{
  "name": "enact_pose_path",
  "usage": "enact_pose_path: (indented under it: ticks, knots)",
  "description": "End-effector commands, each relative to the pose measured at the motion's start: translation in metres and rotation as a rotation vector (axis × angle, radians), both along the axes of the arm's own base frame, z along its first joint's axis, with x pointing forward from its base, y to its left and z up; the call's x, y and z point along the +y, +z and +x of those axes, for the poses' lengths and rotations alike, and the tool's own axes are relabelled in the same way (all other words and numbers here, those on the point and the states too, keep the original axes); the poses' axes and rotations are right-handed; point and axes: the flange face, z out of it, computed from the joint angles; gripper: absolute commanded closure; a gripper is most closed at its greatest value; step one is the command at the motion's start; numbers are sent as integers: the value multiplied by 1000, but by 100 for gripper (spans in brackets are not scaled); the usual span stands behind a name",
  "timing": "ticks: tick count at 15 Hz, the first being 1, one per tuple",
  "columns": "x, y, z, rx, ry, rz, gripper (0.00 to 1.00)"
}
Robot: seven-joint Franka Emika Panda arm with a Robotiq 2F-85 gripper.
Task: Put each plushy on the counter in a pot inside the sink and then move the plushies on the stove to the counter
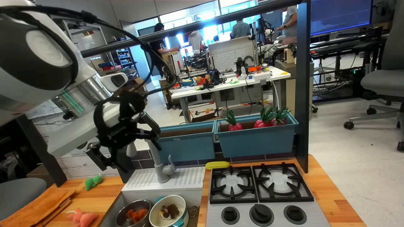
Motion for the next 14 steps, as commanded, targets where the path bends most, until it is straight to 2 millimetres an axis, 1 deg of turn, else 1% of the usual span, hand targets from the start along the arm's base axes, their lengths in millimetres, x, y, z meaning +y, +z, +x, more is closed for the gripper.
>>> enact_pose_path:
  ticks: [1, 3, 4, 6, 7, 14]
  knots:
    - [9, -25, 3, 33, -6, -47, 0]
    - [19, -42, 3, 30, -2, -17, 0]
    - [13, -31, -3, 43, -2, -20, 0]
    - [19, -42, -2, 48, 1, -18, 0]
    - [19, -44, -2, 50, 2, -19, 0]
    - [19, -44, 0, 47, 2, -20, 0]
